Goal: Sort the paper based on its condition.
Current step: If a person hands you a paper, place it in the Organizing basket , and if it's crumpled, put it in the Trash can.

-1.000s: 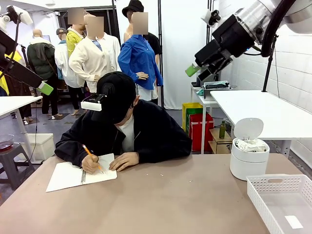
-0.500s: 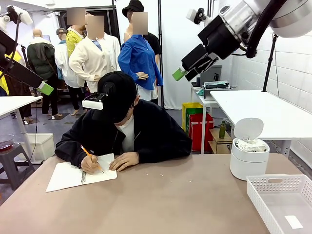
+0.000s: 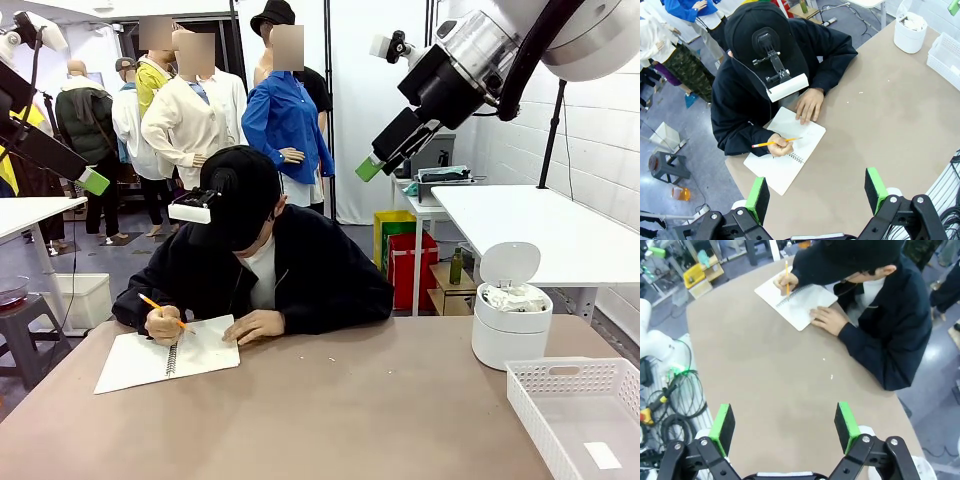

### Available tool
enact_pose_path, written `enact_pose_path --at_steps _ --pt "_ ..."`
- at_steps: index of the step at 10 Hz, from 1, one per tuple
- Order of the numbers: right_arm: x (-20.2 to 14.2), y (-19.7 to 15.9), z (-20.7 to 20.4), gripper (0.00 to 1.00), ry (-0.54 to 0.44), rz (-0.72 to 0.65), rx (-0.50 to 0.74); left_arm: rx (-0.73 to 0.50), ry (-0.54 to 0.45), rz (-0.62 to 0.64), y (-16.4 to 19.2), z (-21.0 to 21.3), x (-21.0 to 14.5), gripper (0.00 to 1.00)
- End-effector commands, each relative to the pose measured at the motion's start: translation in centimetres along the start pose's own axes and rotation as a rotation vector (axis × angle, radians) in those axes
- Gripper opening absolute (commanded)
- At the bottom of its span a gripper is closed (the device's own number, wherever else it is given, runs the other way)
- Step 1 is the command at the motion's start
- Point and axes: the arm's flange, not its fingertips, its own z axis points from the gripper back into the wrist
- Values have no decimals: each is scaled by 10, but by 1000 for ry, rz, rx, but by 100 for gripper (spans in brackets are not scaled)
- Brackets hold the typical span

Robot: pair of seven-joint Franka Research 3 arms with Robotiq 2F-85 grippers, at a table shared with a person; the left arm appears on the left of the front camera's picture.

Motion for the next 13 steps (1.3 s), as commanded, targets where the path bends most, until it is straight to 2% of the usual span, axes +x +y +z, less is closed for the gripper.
enact_pose_path --at_steps 1,13 --pt "-1 1 0 100 -8 -7 7 1 -1 1 0 1 0 100" --pt "-1 1 0 100 -8 -7 7 1 -1 1 0 1 0 100"
